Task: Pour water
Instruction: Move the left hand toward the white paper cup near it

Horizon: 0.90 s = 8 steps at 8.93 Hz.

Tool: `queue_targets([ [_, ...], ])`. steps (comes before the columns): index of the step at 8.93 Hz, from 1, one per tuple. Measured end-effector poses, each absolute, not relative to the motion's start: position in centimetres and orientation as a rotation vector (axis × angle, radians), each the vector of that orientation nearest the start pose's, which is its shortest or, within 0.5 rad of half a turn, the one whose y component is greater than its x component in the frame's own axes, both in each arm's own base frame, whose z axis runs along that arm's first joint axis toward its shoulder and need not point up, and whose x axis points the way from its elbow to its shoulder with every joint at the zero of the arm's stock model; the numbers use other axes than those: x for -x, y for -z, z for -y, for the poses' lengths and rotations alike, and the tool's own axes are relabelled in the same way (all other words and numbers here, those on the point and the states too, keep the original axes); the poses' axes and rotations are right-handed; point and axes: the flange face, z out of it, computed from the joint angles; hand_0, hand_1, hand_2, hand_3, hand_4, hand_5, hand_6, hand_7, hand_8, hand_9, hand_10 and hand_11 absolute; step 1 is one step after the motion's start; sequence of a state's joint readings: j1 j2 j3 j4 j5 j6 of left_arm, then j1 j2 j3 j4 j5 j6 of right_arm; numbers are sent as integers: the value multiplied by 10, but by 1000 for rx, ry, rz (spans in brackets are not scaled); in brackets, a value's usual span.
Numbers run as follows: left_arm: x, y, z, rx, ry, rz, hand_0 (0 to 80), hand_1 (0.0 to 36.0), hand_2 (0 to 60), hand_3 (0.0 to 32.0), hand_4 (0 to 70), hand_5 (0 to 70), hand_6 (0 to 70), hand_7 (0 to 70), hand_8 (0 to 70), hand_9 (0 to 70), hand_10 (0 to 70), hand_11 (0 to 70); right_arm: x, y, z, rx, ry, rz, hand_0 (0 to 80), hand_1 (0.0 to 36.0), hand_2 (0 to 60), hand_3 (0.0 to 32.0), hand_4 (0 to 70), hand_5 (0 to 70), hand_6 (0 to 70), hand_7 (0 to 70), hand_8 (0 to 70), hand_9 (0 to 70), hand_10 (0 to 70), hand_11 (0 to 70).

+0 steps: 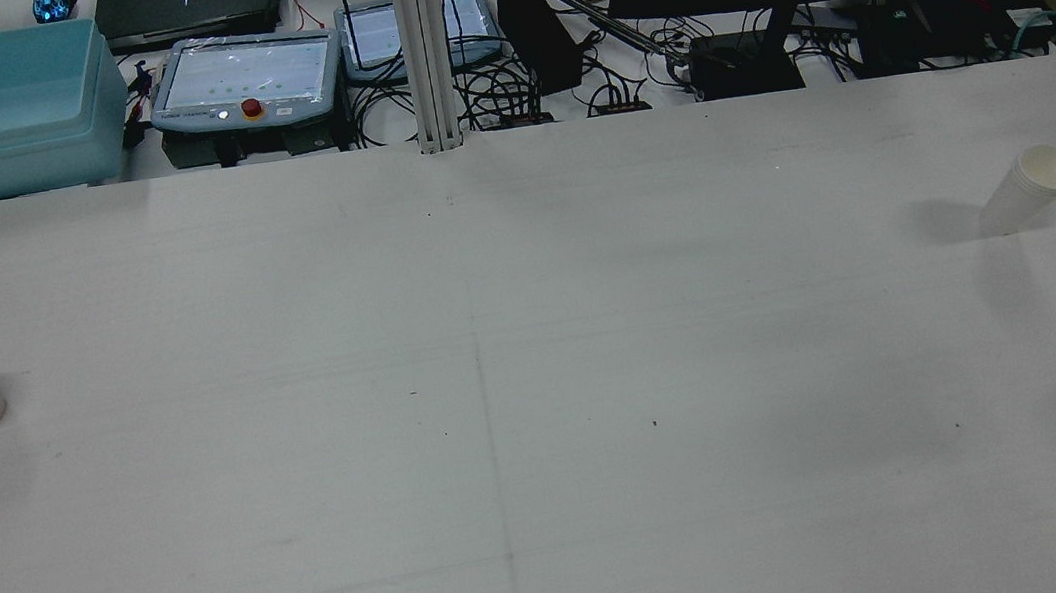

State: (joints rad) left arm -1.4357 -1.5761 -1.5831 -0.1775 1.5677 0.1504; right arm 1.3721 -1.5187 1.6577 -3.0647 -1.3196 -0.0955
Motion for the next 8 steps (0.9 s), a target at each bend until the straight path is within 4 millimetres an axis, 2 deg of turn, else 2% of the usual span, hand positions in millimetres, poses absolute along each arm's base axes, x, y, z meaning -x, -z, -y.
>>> queue_targets([
  [3,63,-665,520,-22,1874,-2292,416,0,0,134,79,0,0,49,0,0,0,0,-52,-613,541,125,1983,-2426,566,181,55,0,365,259,133,203,16,26,0,0],
  [4,62,-683,515,-27,1878,-2278,411,0,0,136,78,0,0,47,0,0,0,0,-52,-623,533,138,2013,-2417,573,202,118,0,365,290,141,234,18,32,0,0],
  [5,54,-716,506,-31,1872,-2251,414,0,0,142,68,0,0,39,0,0,0,0,-52,-634,523,154,2047,-2405,594,245,287,0,423,462,260,433,89,125,0,2],
  [6,45,-758,493,-46,1850,-2219,406,0,0,108,84,0,0,43,0,0,1,3,-52,-643,514,164,2074,-2396,605,269,407,0,522,621,381,610,168,236,36,70],
  [7,41,-788,479,-91,1807,-2193,392,0,0,52,103,0,0,51,0,0,29,49,-47,-649,509,154,2096,-2397,577,301,600,0,588,700,450,700,212,294,73,123],
  [8,37,-805,467,-135,1763,-2168,392,0,0,48,106,0,0,51,0,0,26,45,-39,-651,508,133,2113,-2406,571,304,600,0,612,700,454,697,216,299,72,120],
])
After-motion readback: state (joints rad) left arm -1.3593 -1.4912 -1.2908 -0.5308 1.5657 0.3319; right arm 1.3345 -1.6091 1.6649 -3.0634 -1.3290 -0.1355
